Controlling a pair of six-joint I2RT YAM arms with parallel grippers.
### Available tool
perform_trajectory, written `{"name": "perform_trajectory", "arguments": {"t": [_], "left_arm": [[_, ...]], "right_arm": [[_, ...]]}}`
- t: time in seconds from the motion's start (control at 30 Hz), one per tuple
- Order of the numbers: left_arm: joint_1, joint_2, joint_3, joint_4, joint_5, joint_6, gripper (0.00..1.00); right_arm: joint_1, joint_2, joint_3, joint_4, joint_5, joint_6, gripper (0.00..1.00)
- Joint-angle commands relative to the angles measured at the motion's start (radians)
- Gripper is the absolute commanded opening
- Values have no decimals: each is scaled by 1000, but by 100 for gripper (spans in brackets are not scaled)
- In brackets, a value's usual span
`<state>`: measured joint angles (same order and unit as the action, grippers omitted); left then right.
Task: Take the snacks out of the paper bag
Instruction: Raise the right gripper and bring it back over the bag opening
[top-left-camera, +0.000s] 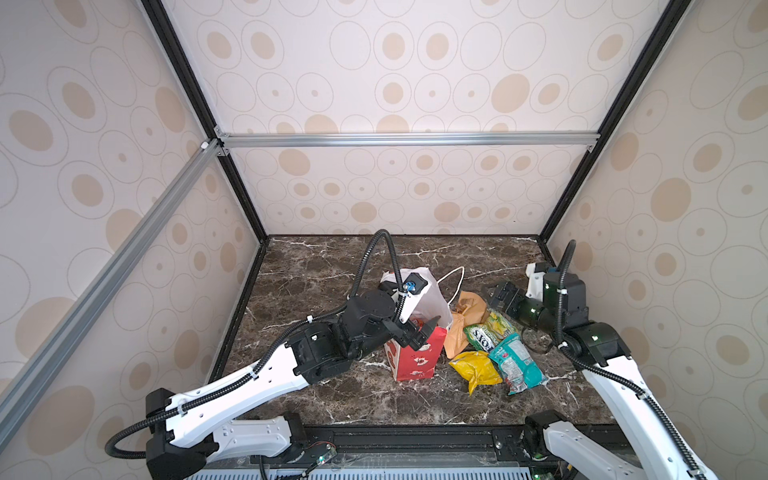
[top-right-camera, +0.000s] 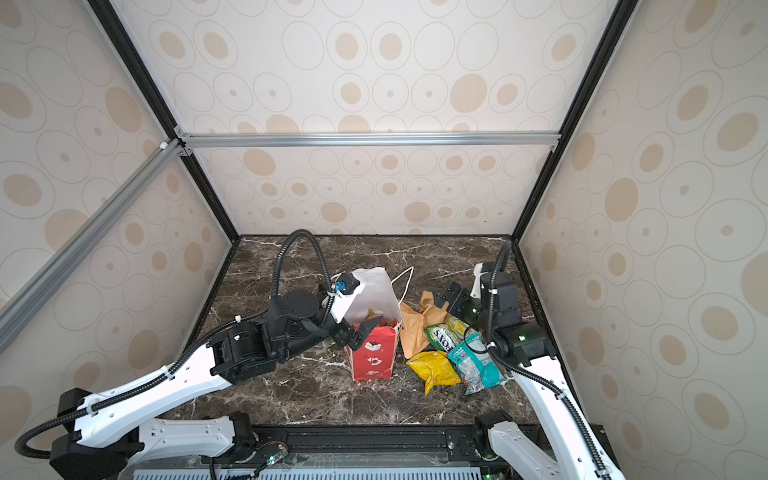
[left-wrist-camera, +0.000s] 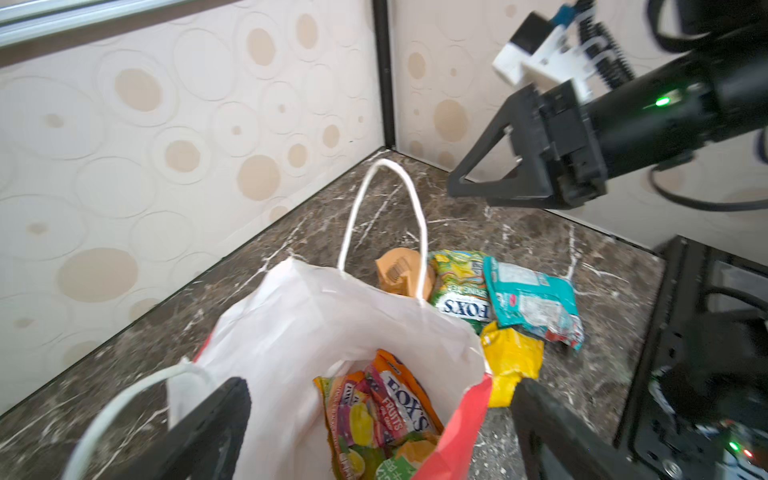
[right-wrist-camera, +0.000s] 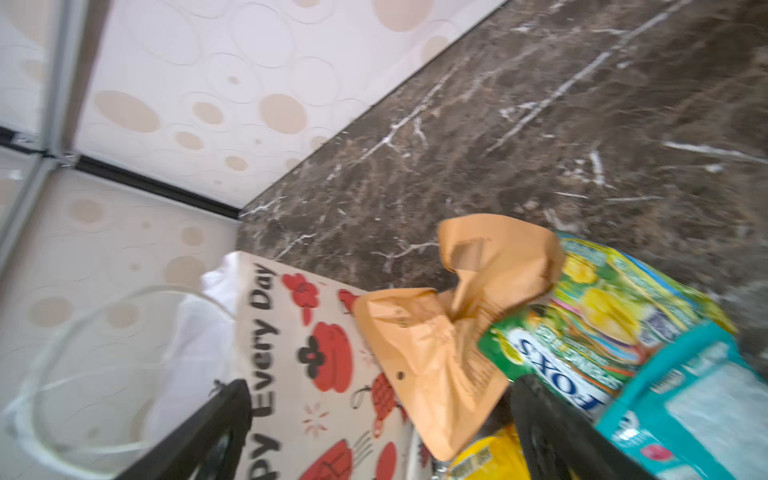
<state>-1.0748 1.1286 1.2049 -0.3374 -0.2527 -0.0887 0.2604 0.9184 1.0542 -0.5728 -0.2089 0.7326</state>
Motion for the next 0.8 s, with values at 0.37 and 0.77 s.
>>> {"name": "perform_trajectory", "arguments": {"t": [0.37,0.77], "left_arm": [[299,73,73,-41,82,-183,97],[340,14,-22,-63,-5,-225,50]], "right_arm": [[469,320,545,-128,65,-244,93],[608,484,619,-286,230,-267,92]]}}
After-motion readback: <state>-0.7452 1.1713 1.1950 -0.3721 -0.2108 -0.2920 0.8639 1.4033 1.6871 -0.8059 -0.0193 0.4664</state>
